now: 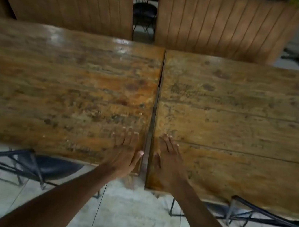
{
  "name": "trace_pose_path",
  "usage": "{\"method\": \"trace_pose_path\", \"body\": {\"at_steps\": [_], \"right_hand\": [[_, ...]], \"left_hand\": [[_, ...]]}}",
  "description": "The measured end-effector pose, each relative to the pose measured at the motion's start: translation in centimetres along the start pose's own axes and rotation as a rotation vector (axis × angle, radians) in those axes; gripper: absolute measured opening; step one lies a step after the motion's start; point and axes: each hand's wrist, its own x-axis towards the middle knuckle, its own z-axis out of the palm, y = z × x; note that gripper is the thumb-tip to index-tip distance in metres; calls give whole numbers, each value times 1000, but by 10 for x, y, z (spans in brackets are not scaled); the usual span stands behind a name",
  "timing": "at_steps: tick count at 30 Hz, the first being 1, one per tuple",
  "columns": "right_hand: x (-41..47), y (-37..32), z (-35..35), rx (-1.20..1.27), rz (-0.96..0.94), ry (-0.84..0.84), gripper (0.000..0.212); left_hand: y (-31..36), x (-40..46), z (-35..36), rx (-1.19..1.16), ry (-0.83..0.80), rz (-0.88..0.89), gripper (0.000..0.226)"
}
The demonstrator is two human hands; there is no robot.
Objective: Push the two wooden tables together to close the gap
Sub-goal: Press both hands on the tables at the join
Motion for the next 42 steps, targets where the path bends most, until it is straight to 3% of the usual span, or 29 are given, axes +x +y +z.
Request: {"method": "trace_pose_path", "body": {"at_steps": [4,9,34,39,42], "right_hand": [[-2,17,47,-16,26,-53,57],[-7,30,77,-42,14,36,57],[45,26,100,-111,74,58,59],[46,26,99,-122,72,42,59],[47,22,86,-106,60,-70,60]], "left_hand": [[-18,13,38,51,14,-25,83],[-28,29,54,17,85,19,69],[-29,31,61,15,123,32,65],[-29,30,54,24,62,25,64],[-24,32,37,61,-61,-22,64]]}}
